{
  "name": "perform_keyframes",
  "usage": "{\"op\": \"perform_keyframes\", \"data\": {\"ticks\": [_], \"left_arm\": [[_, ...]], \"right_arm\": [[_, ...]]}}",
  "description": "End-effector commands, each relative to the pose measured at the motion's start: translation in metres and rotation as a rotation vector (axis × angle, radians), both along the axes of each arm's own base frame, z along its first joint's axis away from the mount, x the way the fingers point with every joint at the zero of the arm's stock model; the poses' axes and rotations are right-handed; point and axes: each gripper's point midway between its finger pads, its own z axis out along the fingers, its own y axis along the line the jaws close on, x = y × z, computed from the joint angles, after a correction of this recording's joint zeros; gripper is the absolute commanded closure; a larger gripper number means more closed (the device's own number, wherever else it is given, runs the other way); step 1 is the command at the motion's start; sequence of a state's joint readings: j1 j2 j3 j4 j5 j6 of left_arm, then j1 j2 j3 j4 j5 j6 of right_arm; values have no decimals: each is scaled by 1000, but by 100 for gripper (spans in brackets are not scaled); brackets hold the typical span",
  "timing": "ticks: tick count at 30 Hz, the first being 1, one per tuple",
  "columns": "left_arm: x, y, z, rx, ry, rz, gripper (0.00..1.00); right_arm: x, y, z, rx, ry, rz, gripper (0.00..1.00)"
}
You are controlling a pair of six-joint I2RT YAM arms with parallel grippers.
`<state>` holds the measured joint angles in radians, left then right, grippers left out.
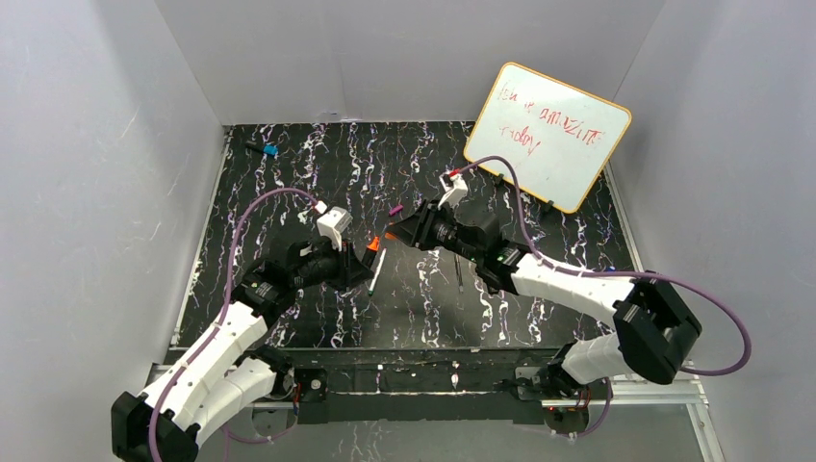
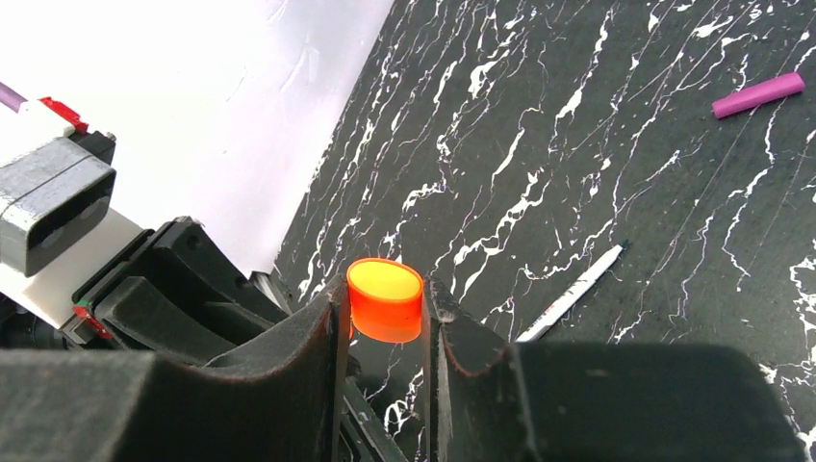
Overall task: Insert the pens into the pen caps
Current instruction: Insert the pen cap onto the pen.
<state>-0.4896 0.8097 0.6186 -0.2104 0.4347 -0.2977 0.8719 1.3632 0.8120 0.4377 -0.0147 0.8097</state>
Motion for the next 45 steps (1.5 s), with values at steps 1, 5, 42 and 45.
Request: {"op": "perform_keyframes", "data": {"ticks": [1,5,42,45], "left_arm": [[-2,-6,21,-38,-49,-43,100],[-3,-7,21,-40,-47,-47,100],[-5,-8,20,-41,-42,-64,100],[-5,-8,20,-39,-42,-64,100]], "right_arm": [[2,16,43,113,-82,26,99],[3,21,44,118,-89,30,99],[-5,21,40,51,-135,11,99],[-6,23,47,60,-146,25,99]]}}
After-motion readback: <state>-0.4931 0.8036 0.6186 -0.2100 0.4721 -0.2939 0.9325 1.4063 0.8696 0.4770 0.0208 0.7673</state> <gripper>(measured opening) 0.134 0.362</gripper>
